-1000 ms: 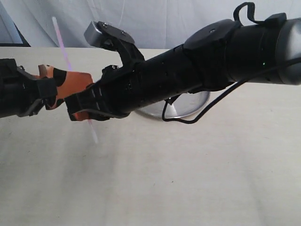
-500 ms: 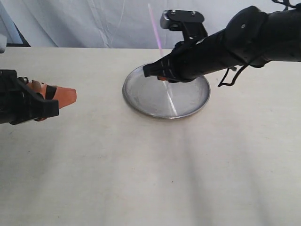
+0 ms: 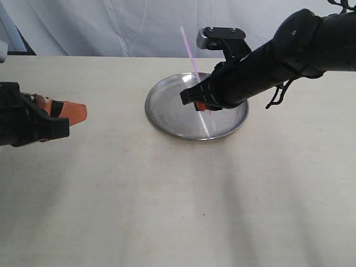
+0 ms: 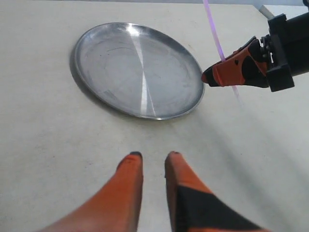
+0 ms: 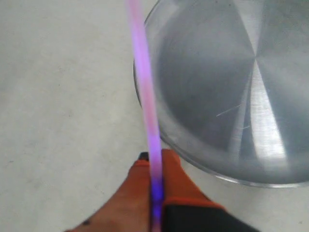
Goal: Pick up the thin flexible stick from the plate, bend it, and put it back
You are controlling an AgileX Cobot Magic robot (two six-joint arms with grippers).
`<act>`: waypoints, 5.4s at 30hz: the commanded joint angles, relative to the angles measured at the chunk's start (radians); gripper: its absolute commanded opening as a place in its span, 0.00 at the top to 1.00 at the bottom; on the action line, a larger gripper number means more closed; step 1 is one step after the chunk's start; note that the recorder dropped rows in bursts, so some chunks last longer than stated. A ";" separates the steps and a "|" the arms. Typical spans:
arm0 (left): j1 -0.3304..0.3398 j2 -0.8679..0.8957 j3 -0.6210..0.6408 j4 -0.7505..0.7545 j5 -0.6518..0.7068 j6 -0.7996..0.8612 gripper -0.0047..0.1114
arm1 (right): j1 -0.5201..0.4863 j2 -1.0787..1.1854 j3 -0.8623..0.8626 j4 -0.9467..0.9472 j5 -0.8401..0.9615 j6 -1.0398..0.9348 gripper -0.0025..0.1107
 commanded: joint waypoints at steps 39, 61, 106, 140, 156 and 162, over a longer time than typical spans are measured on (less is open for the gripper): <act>-0.005 -0.003 -0.003 -0.095 0.120 -0.219 0.54 | 0.291 0.005 0.005 0.583 0.459 -0.484 0.98; -0.005 -0.003 -0.003 -0.086 0.097 -0.079 0.96 | 0.291 0.005 0.005 0.676 0.572 -0.560 0.98; -0.002 -0.092 -0.003 -0.076 -0.003 -0.089 0.52 | -0.094 0.340 -0.155 0.037 -0.107 0.078 0.99; -0.002 -0.092 -0.003 -0.074 -0.088 -0.089 0.84 | -0.094 -0.177 -0.079 -0.542 -0.016 0.571 0.99; -0.002 -0.092 -0.003 -0.072 -0.091 -0.087 0.84 | -0.094 -0.758 0.216 -0.682 0.050 0.780 0.99; -0.002 -0.092 -0.003 -0.072 -0.091 -0.087 0.84 | -0.094 -0.834 0.216 -0.602 0.217 0.780 0.99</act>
